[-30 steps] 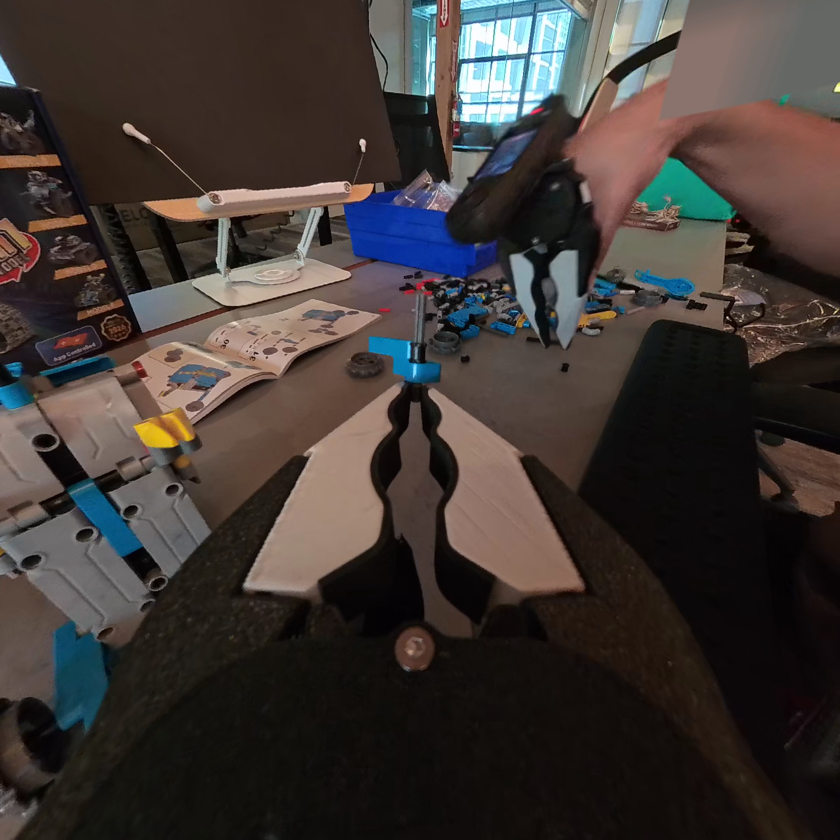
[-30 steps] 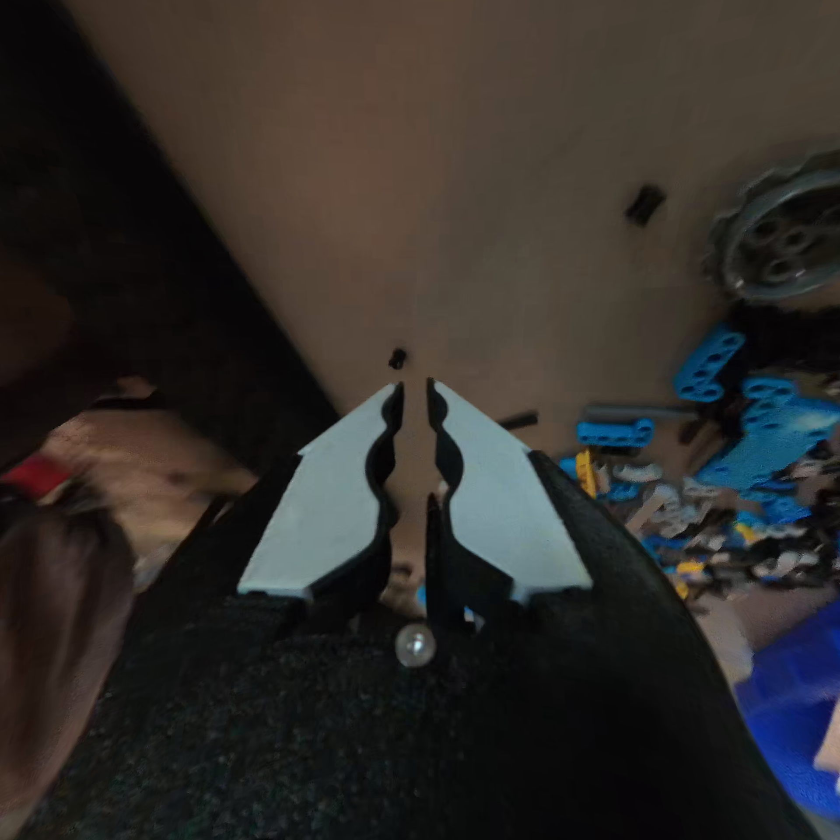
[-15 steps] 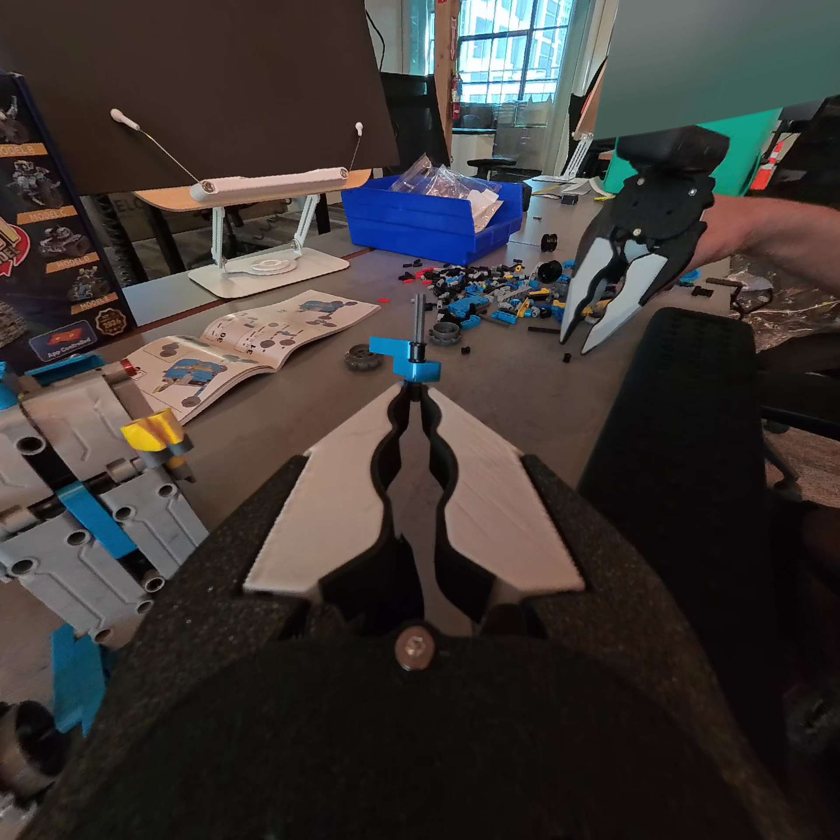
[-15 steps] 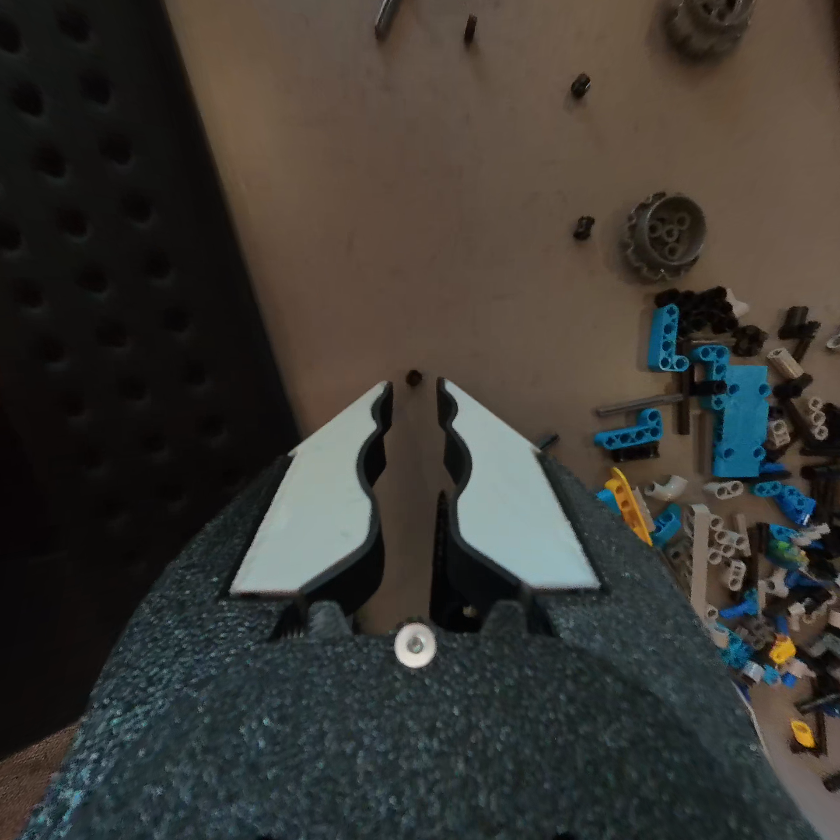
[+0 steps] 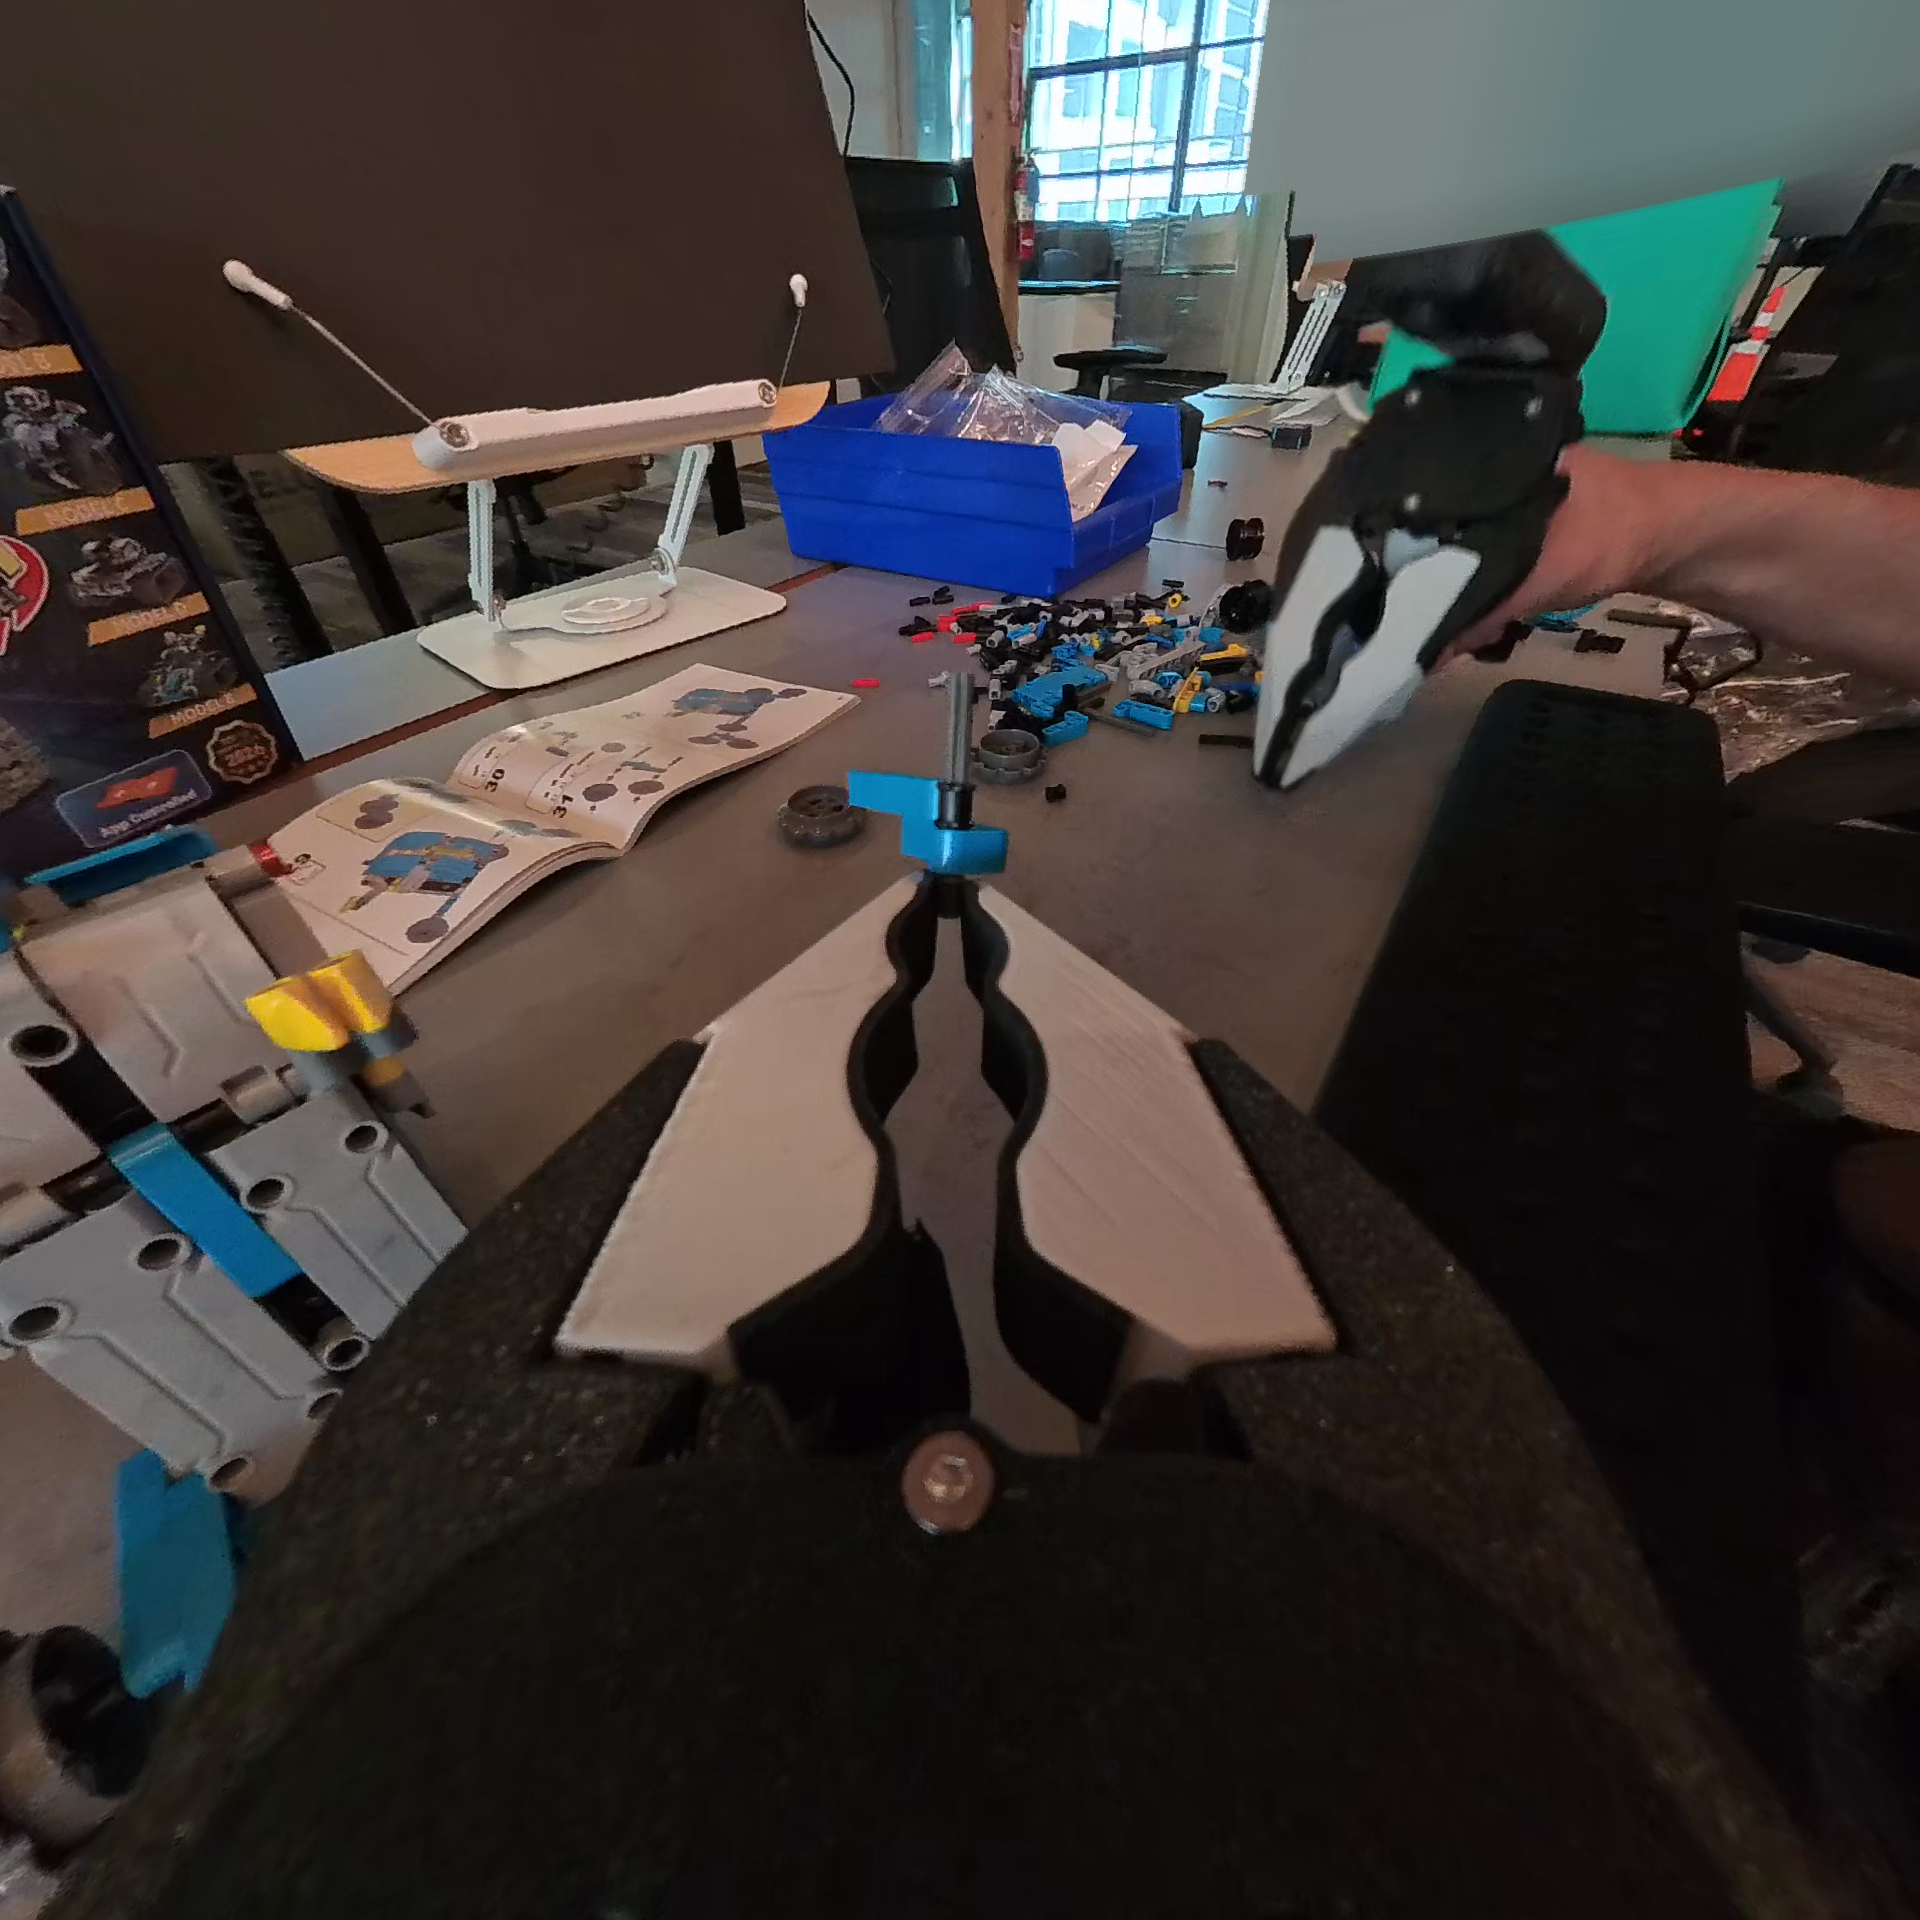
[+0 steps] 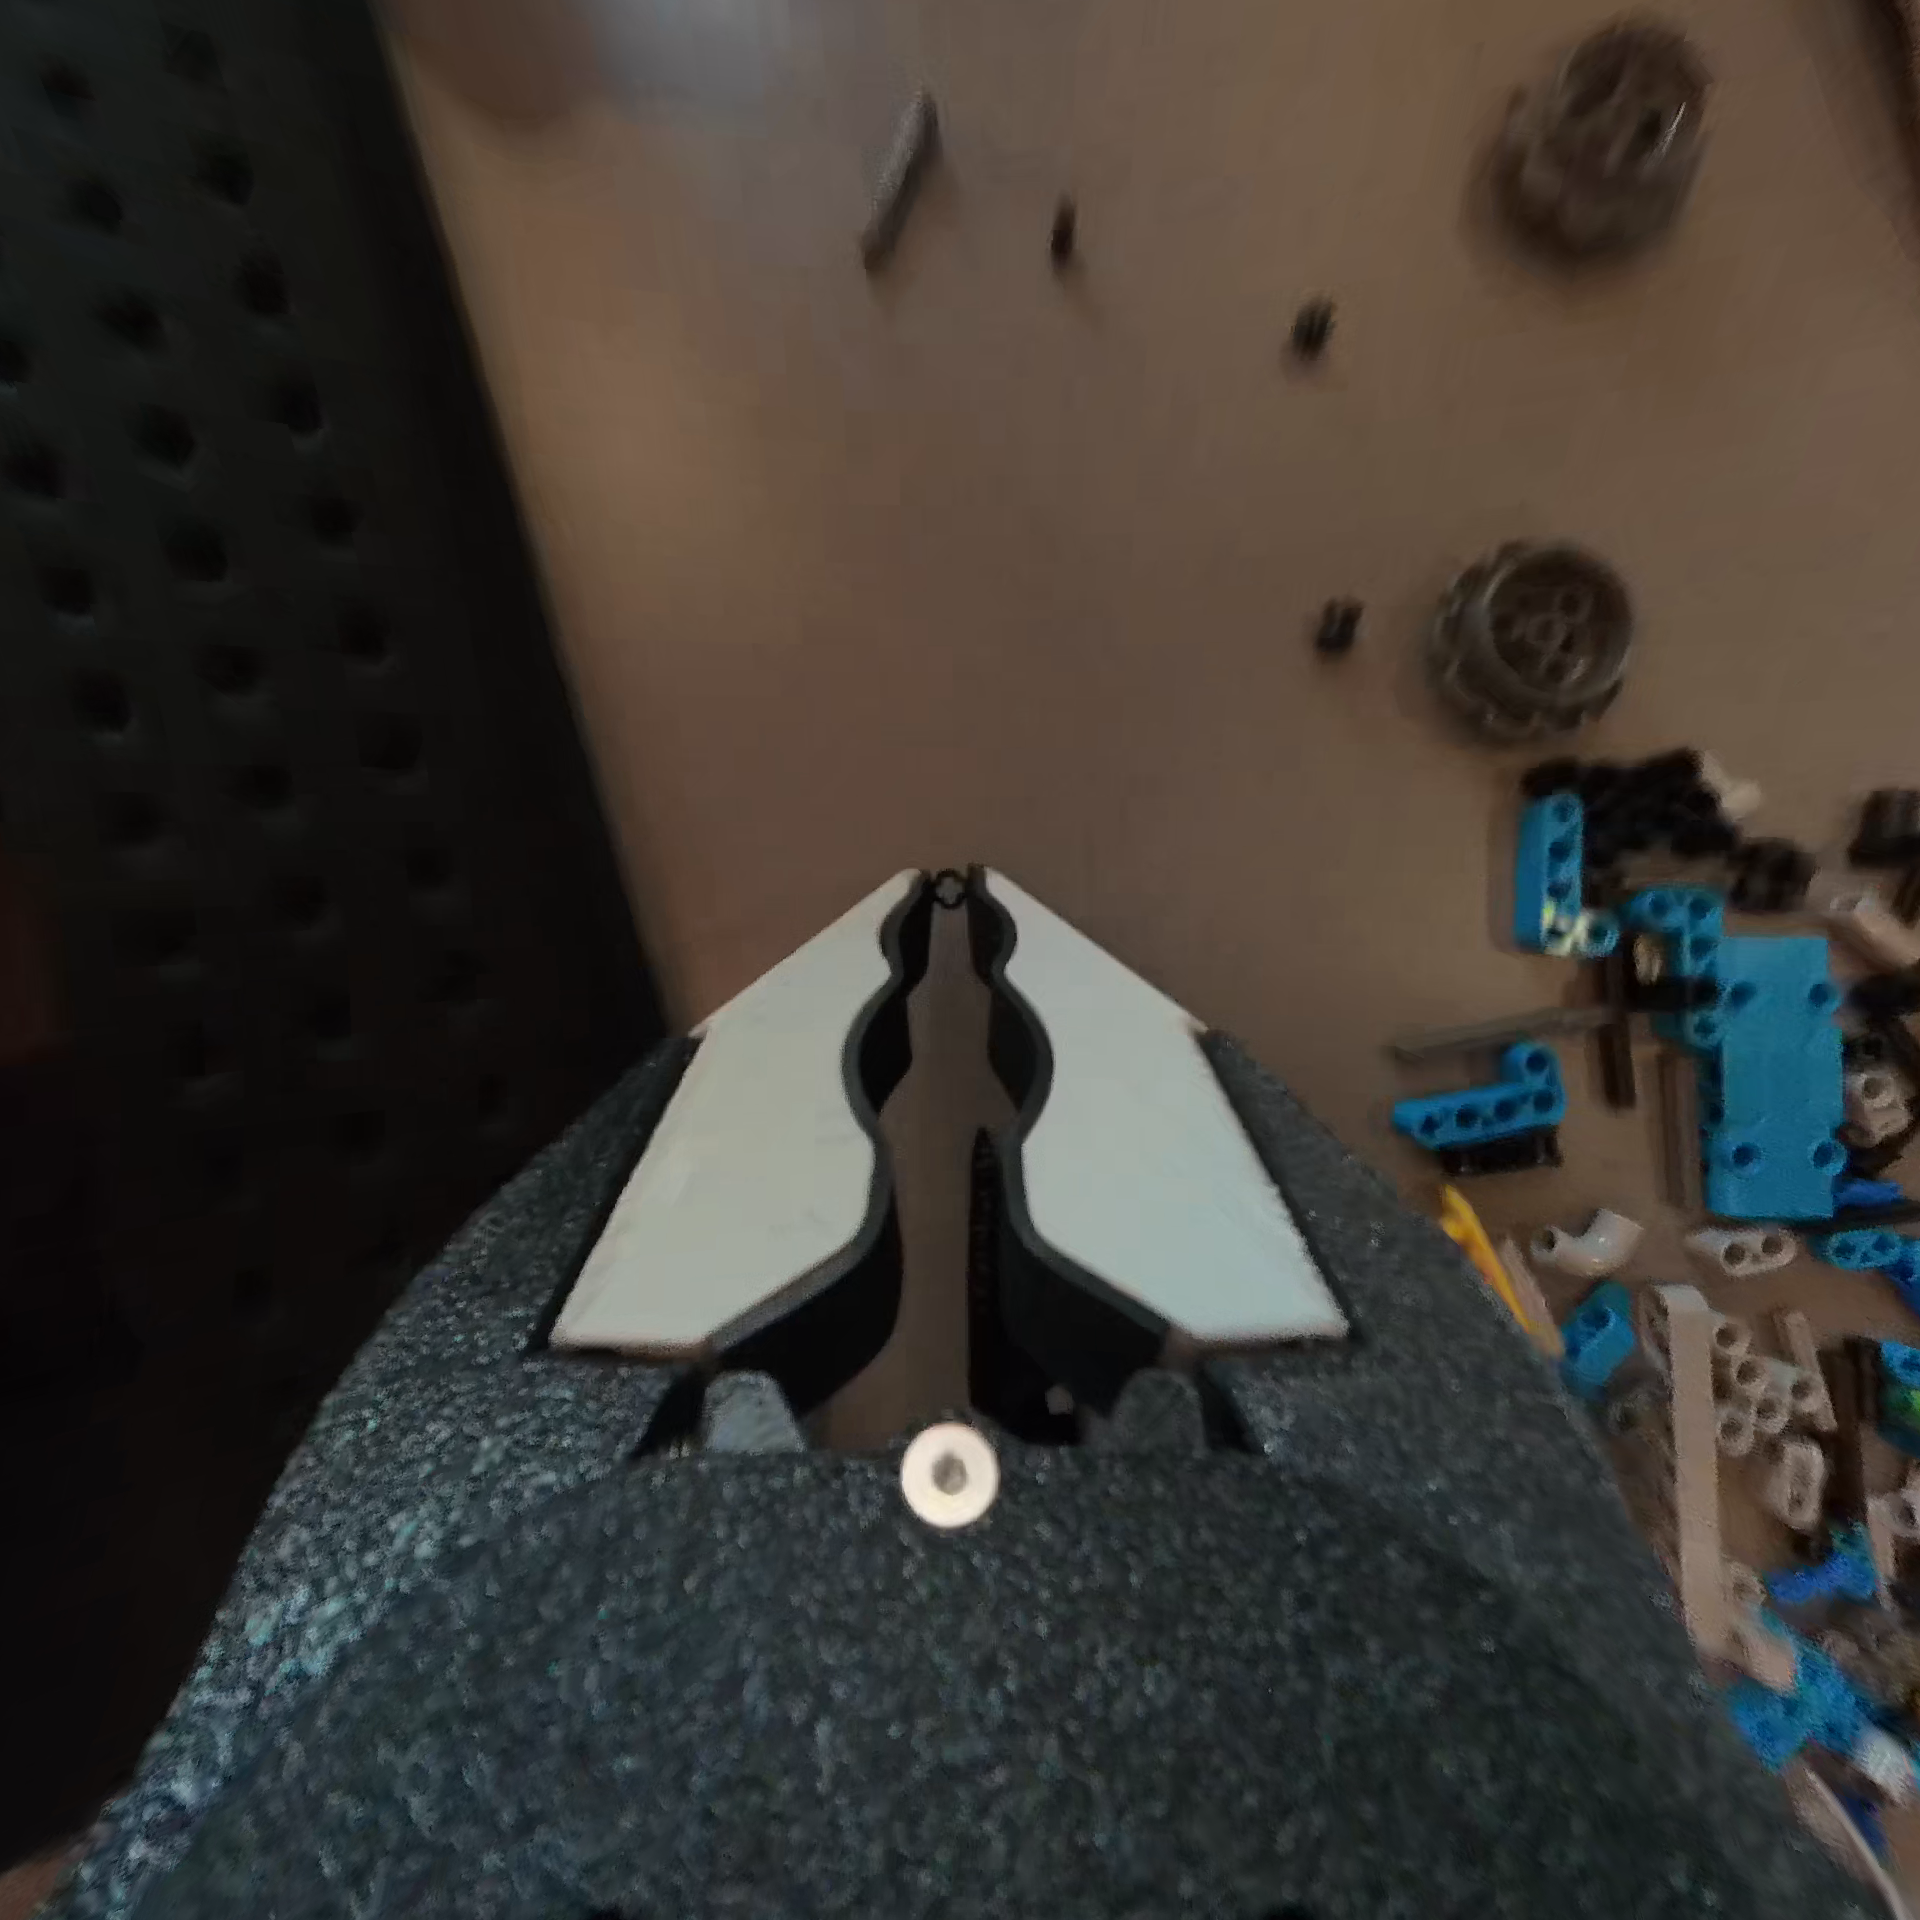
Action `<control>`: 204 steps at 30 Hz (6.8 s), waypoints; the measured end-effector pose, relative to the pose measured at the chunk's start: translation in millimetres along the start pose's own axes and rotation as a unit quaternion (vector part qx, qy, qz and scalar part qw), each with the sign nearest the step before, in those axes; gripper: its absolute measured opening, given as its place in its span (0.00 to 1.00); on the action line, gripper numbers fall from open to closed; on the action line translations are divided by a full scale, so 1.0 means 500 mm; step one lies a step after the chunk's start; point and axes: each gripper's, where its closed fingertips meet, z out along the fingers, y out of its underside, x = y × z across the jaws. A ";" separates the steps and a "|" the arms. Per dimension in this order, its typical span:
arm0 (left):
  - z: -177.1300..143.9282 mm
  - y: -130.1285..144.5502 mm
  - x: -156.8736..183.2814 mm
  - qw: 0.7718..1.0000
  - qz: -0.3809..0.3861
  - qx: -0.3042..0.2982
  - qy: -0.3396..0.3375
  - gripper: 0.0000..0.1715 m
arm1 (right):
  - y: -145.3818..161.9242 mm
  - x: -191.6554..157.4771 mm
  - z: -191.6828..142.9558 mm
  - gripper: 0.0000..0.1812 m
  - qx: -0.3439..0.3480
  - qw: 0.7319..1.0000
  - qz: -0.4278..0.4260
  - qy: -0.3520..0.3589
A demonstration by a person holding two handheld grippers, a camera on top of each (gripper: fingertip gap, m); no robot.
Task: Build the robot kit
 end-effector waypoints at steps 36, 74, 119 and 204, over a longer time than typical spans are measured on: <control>0.011 0.014 0.041 0.996 0.080 -0.020 0.018 0.01 | -0.423 -0.132 0.057 0.03 0.252 0.958 -0.059 -0.122; 0.036 0.073 0.049 0.972 0.204 -0.112 -0.028 0.01 | -0.383 -0.114 0.066 0.04 0.125 0.984 -0.053 -0.115; 0.039 0.095 0.029 0.937 0.297 -0.156 -0.095 0.01 | -0.372 -0.113 0.086 0.04 0.182 0.977 -0.104 -0.049; 0.025 0.037 0.036 0.982 0.173 -0.066 -0.044 0.01 | -0.399 -0.097 0.050 0.03 0.364 0.902 0.065 -0.222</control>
